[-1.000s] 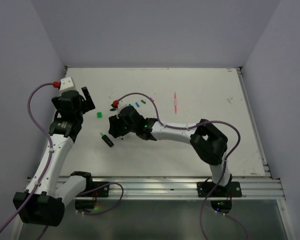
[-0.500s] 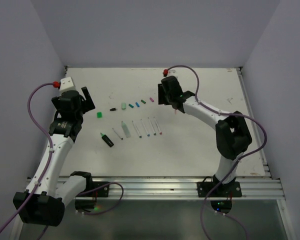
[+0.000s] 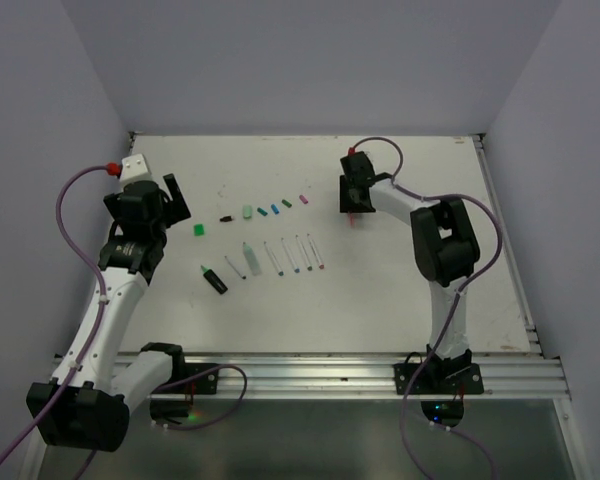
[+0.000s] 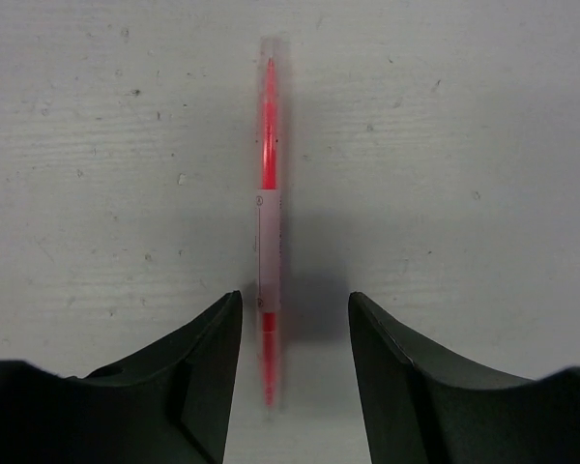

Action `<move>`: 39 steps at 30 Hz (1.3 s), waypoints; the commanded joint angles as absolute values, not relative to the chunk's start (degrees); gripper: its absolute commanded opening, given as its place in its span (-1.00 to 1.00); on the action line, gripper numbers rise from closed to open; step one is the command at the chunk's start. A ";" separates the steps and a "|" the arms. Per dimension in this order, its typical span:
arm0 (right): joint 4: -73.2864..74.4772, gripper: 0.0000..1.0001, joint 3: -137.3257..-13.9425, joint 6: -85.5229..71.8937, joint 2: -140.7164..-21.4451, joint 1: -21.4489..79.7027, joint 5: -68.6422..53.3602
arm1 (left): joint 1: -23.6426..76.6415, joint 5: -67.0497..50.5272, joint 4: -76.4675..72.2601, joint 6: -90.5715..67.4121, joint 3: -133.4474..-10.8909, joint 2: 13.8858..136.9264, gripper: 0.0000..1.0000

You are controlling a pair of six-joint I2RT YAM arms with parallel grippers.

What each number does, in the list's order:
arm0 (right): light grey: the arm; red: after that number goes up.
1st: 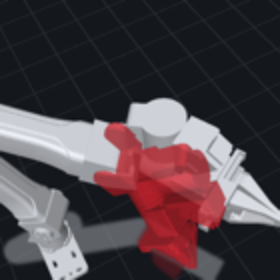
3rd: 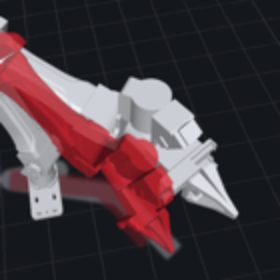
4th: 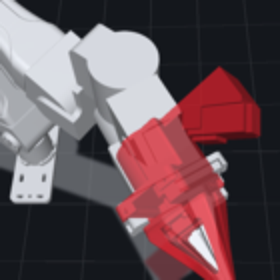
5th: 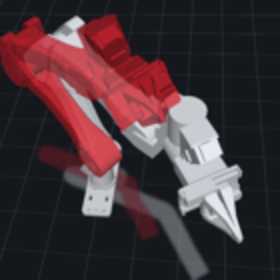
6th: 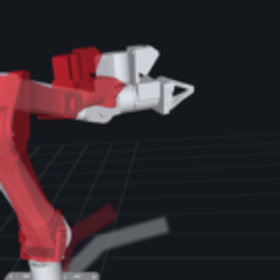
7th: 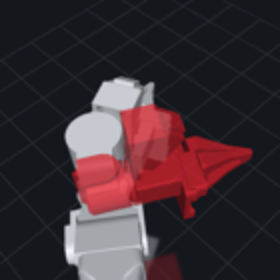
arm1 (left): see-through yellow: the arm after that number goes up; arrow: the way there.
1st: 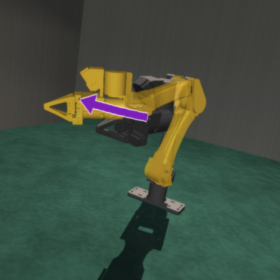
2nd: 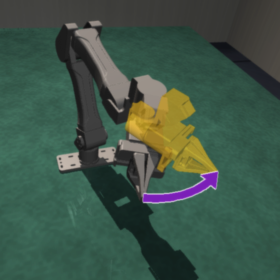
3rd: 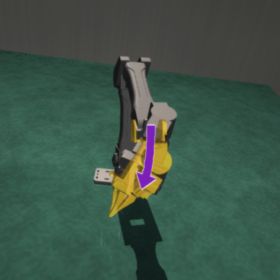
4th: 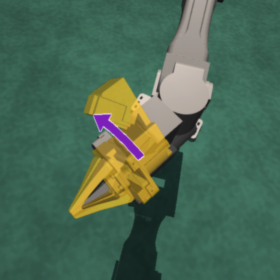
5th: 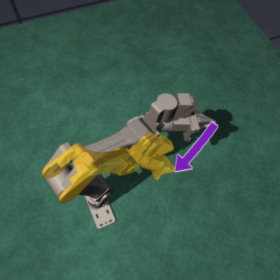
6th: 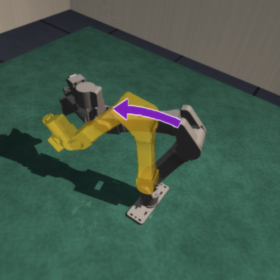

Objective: Open the pen caps

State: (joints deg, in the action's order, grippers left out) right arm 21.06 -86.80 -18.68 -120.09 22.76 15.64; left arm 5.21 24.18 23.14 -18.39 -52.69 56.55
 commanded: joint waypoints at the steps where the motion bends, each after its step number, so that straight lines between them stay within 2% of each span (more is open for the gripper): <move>1: 22.85 0.03 -91.23 -17.49 -121.46 22.76 13.80 | 4.66 23.91 19.86 -17.31 -52.73 56.86 1.00; 5: 22.85 -0.10 -91.58 -17.75 -123.04 22.41 13.19 | 4.57 23.56 19.78 -17.31 -52.56 56.87 1.00; 13: 22.15 -0.79 -87.28 -18.19 -121.56 21.01 12.57 | 4.57 14.78 17.93 -17.93 -52.73 56.95 1.00; 14: 22.15 -0.96 -86.84 -18.11 -120.77 20.92 12.83 | 4.66 13.46 17.67 -18.36 -52.82 57.13 1.00; 15: 22.06 -1.00 -86.31 -18.02 -119.89 20.92 13.01 | 4.66 11.88 17.49 -18.72 -53.34 57.74 1.00; 22: 16.54 -1.00 -74.90 -16.00 -105.67 23.10 13.80 | 5.53 -13.93 15.30 -29.06 -55.99 61.26 1.00; 23: 15.83 -1.00 -73.49 -15.91 -103.73 23.90 13.54 | 6.15 -14.84 14.60 -30.74 -55.99 61.61 1.00; 30: 10.47 -1.00 -62.08 -14.85 -85.38 36.37 13.10 | 20.38 -9.75 6.96 -38.57 -58.10 66.70 1.00; 34: 1.86 -1.00 -55.21 -17.39 -77.11 43.76 9.76 | 26.26 -7.21 3.43 -42.09 -58.01 68.46 0.98; 39: -4.03 -1.00 -49.67 -18.81 -72.08 49.56 7.82 | 31.46 -1.43 2.19 -42.89 -58.53 70.13 0.81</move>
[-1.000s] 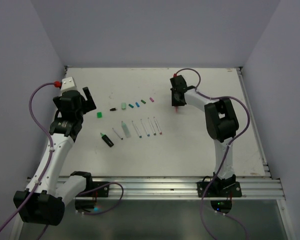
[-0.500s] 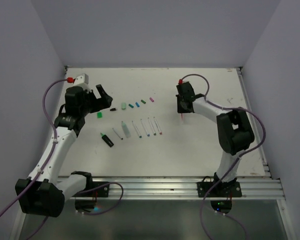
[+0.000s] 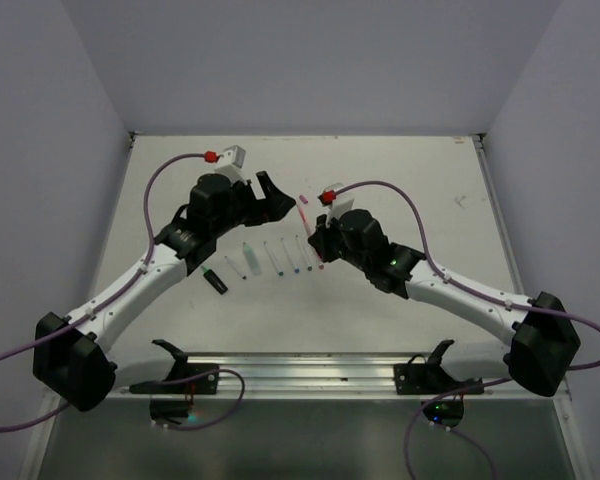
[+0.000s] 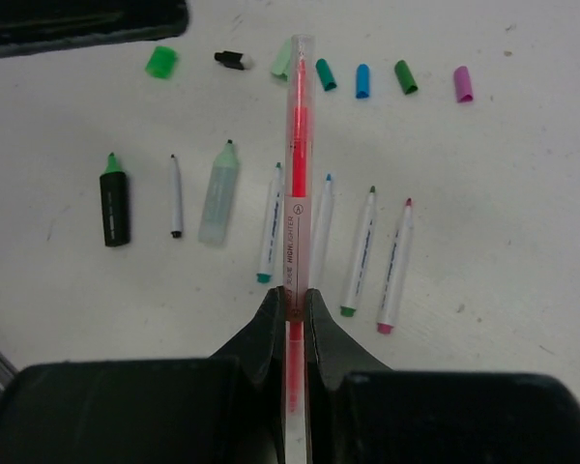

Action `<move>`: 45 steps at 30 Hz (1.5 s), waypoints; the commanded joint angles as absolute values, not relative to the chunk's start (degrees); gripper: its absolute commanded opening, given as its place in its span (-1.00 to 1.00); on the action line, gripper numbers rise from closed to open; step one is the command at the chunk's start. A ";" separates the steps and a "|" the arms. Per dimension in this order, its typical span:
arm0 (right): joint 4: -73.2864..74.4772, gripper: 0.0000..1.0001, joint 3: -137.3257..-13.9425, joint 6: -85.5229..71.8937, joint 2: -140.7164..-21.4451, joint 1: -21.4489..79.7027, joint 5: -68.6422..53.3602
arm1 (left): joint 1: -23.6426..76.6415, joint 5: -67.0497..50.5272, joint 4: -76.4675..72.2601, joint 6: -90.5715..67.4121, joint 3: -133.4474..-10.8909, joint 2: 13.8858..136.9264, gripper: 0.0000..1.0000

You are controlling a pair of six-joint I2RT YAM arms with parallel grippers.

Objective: Open the pen caps

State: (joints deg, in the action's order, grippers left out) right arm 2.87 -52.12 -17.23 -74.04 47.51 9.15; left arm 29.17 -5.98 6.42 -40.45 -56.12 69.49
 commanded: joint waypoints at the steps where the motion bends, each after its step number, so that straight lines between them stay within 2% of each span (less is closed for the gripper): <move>1: -5.35 -1.00 -49.14 -18.72 -71.72 50.09 7.91 | 32.42 -0.62 2.63 -43.33 -58.54 70.31 0.79; 5: -6.42 -1.00 -48.43 -18.11 -71.19 51.33 7.82 | 33.75 -0.18 2.20 -44.73 -57.40 71.37 0.63; 6: -6.76 -1.00 -48.25 -17.93 -71.37 51.94 7.91 | 34.19 0.43 1.50 -45.08 -57.22 72.06 0.49; 8: -7.38 -1.00 -48.08 -17.75 -71.37 52.03 8.00 | 34.63 1.31 1.41 -45.52 -57.22 72.59 0.46; 12: -8.26 -1.00 -47.81 -17.84 -71.63 52.47 8.09 | 35.59 2.10 1.49 -46.14 -57.22 73.83 0.23; 14: -8.61 -1.00 -47.73 -17.84 -71.63 52.65 8.00 | 35.77 2.29 1.49 -46.58 -57.04 74.26 0.21; 23: -9.32 -1.00 -47.72 -17.84 -72.25 52.82 7.74 | 36.30 3.43 0.97 -46.93 -56.78 74.71 -0.11; 28: -9.67 -1.00 -47.72 -17.75 -72.33 52.82 7.82 | 36.30 3.60 0.97 -46.93 -56.60 74.71 -0.44; 32: -9.84 -1.00 -47.55 -17.75 -72.42 52.82 7.65 | 36.30 3.69 0.97 -47.02 -56.43 74.53 -0.88; 34: -10.37 -0.74 -47.20 -17.93 -72.33 52.82 7.29 | 36.21 3.60 0.97 -46.85 -56.16 74.18 -0.99; 38: -11.86 -0.22 -45.79 -18.98 -71.98 52.91 6.42 | 36.21 2.55 -1.67 -45.44 -55.20 73.04 -1.00; 41: -11.78 -0.11 -45.97 -19.07 -72.16 52.73 6.85 | 36.21 1.76 -2.72 -45.26 -54.23 72.07 -1.00; 45: -12.22 -0.10 -46.49 -18.99 -73.03 52.65 6.94 | 36.30 0.88 -3.60 -45.09 -53.00 70.93 -1.00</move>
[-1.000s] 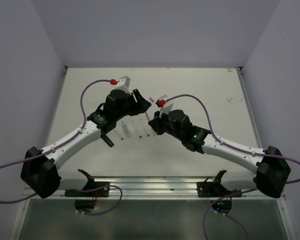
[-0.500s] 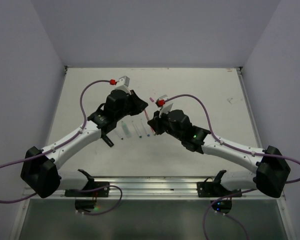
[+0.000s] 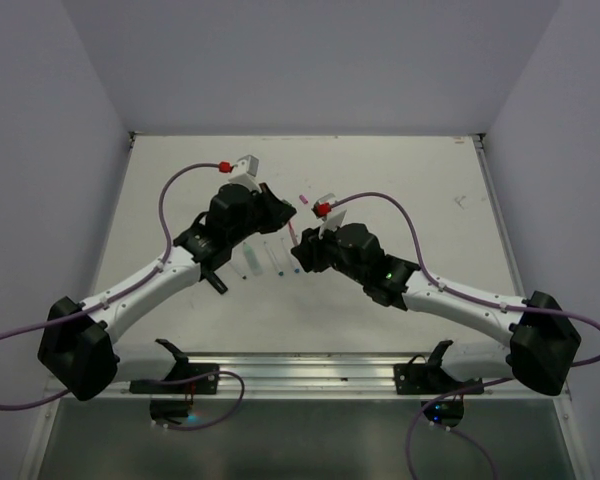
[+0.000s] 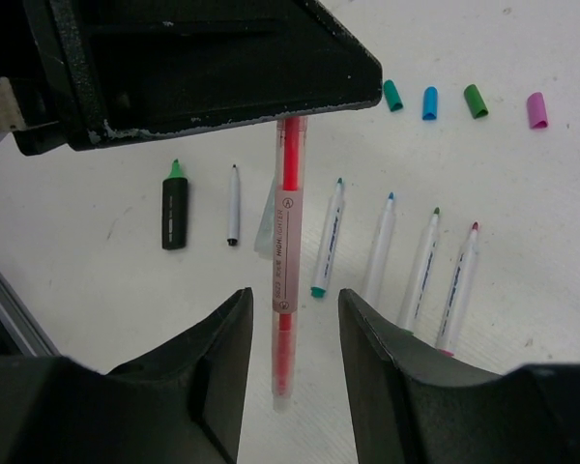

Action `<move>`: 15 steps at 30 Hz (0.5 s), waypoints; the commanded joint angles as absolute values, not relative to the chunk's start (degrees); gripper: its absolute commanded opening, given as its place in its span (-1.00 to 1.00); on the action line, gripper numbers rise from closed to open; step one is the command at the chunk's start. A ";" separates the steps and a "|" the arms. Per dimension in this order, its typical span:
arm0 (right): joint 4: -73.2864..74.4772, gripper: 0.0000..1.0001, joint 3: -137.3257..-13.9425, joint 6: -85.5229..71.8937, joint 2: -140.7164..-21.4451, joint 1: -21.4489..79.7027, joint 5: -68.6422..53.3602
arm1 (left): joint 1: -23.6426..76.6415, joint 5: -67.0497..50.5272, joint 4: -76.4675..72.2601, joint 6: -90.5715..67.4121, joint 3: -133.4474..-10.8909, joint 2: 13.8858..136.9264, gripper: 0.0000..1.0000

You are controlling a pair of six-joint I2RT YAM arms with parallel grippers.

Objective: Open the pen caps

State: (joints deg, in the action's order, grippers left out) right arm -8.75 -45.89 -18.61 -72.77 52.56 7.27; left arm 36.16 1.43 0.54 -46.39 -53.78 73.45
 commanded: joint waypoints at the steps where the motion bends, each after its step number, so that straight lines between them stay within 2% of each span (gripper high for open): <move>1: -12.30 -0.11 -46.67 -18.98 -73.39 52.73 6.94 | 36.21 0.79 -3.69 -45.17 -52.91 70.58 -1.00; 10: -13.36 -0.20 -49.39 -18.72 -76.11 52.56 6.15 | 36.30 0.35 -4.75 -45.53 -51.86 68.82 -1.00; 15: -13.36 -0.38 -50.54 -18.19 -76.46 52.56 6.07 | 36.21 0.35 -5.53 -45.53 -51.07 68.73 -1.00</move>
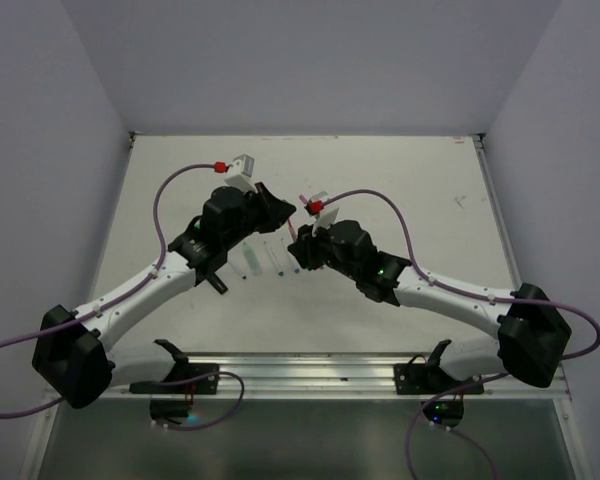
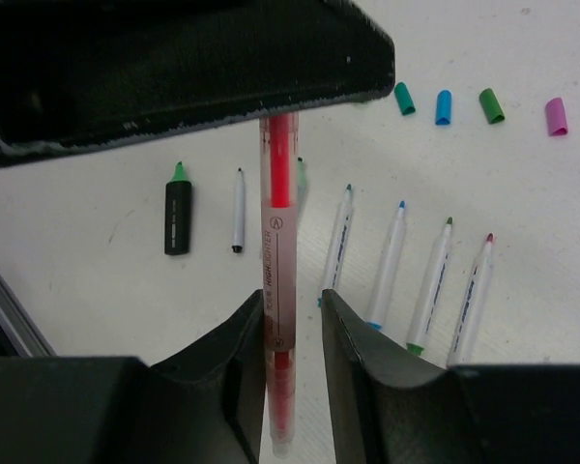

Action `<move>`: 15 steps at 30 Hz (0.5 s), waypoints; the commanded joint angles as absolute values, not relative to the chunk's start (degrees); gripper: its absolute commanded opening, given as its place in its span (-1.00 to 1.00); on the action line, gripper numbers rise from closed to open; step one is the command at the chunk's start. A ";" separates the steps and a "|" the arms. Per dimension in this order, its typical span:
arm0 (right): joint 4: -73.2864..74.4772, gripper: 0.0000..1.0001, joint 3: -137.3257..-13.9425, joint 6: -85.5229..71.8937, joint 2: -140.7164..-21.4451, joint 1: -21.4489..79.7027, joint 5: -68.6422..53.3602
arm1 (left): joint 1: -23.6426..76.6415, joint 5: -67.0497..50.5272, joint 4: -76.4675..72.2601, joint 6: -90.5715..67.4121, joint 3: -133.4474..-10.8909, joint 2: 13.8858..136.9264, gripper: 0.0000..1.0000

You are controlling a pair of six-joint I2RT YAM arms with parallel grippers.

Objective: Open the pen caps

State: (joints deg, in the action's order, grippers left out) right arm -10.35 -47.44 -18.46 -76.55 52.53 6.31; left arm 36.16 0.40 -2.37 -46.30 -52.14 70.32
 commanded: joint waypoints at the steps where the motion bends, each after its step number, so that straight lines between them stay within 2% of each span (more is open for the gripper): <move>1: -13.36 -0.41 -50.89 -18.19 -76.55 52.56 6.06 | 36.30 0.44 -5.62 -45.61 -50.98 68.64 -1.00; 7: -12.83 -0.98 -50.37 -18.02 -76.99 52.56 5.98 | 36.30 1.05 -7.21 -45.70 -50.89 68.12 -1.00; 15: -12.31 -1.00 -45.53 -17.58 -76.99 52.65 5.63 | 36.21 7.99 -10.89 -45.53 -53.35 63.64 -1.00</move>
